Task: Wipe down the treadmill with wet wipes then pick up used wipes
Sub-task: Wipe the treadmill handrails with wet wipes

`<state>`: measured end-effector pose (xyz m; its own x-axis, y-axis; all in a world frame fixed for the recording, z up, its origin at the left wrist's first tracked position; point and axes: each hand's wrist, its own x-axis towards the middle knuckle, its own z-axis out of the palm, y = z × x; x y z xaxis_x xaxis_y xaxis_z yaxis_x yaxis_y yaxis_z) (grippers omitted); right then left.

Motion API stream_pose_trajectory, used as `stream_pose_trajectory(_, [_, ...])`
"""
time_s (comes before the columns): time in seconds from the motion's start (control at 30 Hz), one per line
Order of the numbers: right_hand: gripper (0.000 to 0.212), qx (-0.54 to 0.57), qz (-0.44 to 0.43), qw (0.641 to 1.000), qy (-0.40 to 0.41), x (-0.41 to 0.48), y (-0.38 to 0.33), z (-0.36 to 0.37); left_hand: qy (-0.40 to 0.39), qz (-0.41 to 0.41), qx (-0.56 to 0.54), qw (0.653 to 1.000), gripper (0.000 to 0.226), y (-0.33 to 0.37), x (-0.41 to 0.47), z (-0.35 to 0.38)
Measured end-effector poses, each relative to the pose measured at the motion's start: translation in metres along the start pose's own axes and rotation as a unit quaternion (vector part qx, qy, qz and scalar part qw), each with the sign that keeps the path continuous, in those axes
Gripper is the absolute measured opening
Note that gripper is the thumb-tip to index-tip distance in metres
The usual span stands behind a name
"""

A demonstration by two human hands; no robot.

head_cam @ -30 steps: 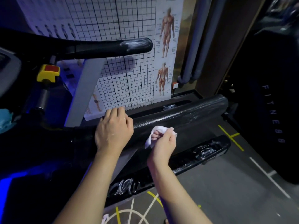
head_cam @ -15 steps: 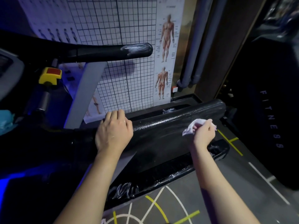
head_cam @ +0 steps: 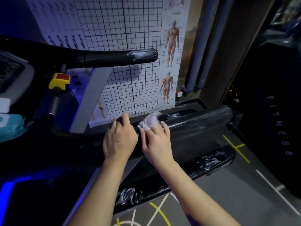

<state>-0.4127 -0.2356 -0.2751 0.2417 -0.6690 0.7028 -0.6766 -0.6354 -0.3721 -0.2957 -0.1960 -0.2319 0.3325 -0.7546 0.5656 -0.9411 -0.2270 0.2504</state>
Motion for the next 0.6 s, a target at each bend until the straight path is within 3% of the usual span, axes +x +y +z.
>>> stream_pose_trajectory(0.1, [0.028,0.034,-0.061,0.997,-0.018,0.004,0.019,0.006,0.010,0.000,0.002,1.000,0.025,-0.001,0.000,0.001])
stream_pose_trajectory(0.33, [0.023,-0.010,-0.038,0.997,0.070,0.008,0.093,-0.012,0.006,-0.004,-0.005,1.000,0.025,-0.002,-0.001,0.002])
stream_pose_trajectory(0.6, [0.031,-0.092,0.170,0.976,0.102,0.015,0.199,-0.040,0.012,0.000,0.006,1.000,0.024,-0.001,0.000,0.004])
